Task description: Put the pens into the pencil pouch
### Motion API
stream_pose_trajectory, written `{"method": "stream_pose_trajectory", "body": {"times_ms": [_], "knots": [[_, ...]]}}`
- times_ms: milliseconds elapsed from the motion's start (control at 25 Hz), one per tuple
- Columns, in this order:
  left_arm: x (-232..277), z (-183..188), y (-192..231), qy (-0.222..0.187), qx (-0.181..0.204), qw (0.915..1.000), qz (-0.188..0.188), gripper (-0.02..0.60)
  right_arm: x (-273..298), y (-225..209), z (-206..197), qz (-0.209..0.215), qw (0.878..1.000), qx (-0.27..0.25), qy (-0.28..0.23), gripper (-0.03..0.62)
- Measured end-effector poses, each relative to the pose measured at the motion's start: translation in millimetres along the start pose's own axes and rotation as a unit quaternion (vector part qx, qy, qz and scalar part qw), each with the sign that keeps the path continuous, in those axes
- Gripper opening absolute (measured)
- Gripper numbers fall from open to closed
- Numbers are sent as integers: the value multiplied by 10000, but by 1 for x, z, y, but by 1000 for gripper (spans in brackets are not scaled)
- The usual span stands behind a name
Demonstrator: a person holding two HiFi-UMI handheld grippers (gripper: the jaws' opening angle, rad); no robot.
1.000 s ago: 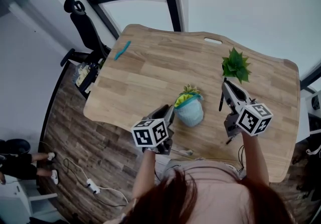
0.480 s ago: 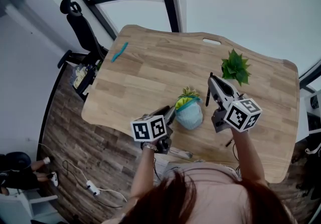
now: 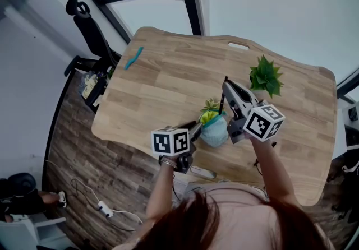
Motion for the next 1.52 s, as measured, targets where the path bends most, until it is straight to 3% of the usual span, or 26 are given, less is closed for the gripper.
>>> {"method": "stream_pose_trajectory", "body": {"times_ms": [280, 600, 1160, 1520], "knots": [[2, -5, -3, 32, 109, 9999, 88, 18, 16, -8, -26, 152, 9996, -76, 214, 31], [-5, -8, -8, -284, -17, 9995, 104, 9, 10, -12, -45, 279, 9991, -132, 284, 31], [-14, -12, -38, -510, 382, 9980, 14, 1, -5, -3, -39, 465, 9987, 40, -180, 31], [-19, -15, -48, -648, 445, 9969, -17, 0, -16, -5, -65, 350, 9984, -297, 341, 31]]}}
Point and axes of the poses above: the fingertips, and each gripper's own axes: x forward along the fingers, y to its left, z out of its top, the point moved 8 cm from there along -x, backward along the fingers, and after that the axes turned 8 degrees about x, right-handed, at the moved point
